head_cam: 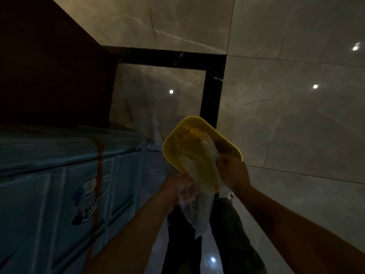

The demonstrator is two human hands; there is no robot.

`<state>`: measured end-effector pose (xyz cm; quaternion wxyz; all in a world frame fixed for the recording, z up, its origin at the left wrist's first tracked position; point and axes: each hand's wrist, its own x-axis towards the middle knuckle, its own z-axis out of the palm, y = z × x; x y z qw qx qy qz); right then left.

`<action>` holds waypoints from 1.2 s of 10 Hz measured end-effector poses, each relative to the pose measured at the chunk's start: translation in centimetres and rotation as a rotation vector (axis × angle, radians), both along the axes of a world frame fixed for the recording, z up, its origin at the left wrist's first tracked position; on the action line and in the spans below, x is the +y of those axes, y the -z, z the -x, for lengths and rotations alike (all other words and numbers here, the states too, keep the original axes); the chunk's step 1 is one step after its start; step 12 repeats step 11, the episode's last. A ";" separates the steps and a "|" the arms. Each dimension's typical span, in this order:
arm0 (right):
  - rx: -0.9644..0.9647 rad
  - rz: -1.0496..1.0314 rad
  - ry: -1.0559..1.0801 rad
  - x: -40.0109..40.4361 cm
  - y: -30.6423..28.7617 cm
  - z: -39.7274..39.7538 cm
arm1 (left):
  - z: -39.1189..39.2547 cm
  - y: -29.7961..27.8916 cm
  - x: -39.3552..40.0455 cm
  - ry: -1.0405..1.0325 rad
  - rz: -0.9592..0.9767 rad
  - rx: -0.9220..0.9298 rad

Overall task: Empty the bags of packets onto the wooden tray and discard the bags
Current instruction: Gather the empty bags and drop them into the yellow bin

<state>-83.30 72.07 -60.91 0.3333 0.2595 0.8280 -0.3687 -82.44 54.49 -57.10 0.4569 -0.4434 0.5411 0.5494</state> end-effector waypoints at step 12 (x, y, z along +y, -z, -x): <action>-0.182 0.005 -0.273 0.4 5.2 3.7 | 4.9 8.3 -2.3 -0.105 0.160 0.001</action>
